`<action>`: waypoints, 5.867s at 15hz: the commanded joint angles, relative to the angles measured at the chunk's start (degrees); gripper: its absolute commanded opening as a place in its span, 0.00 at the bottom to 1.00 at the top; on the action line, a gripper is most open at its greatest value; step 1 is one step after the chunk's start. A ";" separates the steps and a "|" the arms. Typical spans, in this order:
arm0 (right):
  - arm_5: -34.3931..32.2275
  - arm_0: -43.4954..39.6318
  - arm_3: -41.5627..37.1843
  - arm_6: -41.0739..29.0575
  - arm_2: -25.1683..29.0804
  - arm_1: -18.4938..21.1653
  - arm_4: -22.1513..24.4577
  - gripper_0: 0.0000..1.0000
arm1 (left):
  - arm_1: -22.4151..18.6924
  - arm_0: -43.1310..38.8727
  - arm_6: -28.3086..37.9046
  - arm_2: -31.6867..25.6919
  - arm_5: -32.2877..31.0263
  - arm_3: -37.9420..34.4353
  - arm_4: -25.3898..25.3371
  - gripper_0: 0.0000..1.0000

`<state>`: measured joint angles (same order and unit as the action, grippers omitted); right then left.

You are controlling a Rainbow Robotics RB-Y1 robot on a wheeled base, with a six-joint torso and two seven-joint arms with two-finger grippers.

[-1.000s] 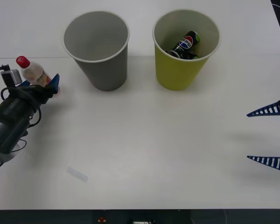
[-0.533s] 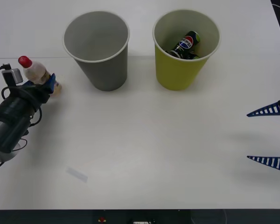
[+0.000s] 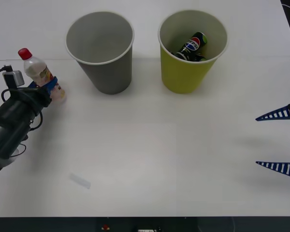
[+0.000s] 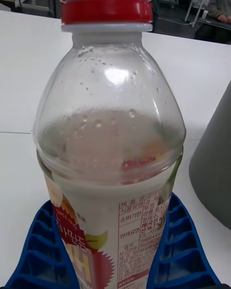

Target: Put the can into the green bin and the plastic bottle into the gray bin

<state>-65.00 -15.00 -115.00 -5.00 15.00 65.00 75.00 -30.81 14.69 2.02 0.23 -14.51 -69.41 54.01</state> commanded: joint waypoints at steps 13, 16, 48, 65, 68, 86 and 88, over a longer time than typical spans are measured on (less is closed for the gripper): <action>0.00 0.00 0.00 0.00 0.00 0.00 0.00 1.00 | -3.73 -12.50 70.40 -18.33 -34.18 -39.75 54.89 0.00; 0.00 0.00 0.00 0.00 0.00 0.00 0.00 1.00 | -6.54 -12.32 80.77 -18.60 -39.63 -47.75 61.66 0.00; 0.00 0.00 0.00 0.00 0.00 0.00 0.00 1.00 | -12.78 48.68 80.86 15.51 -65.73 -16.37 66.14 0.00; 0.00 0.00 0.00 0.00 0.00 0.00 0.00 1.00 | -17.09 38.66 64.33 2.50 -63.80 -18.48 51.64 1.00; 0.00 0.00 0.00 0.00 0.00 0.00 0.00 1.00 | -19.99 31.01 56.25 -3.57 -63.80 -19.80 43.03 1.00; 0.00 0.00 0.00 0.00 0.00 0.00 0.00 1.00 | -30.62 -18.91 5.97 -23.34 -67.14 -30.96 16.13 1.00; 0.00 0.00 0.00 0.00 0.00 0.00 0.00 1.00 | -32.03 -22.43 2.37 -23.34 -66.34 -31.58 14.11 1.00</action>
<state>-65.00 -15.00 -115.00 -5.00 15.00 65.00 75.00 -62.36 -6.51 5.64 -23.11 -81.22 -100.73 68.84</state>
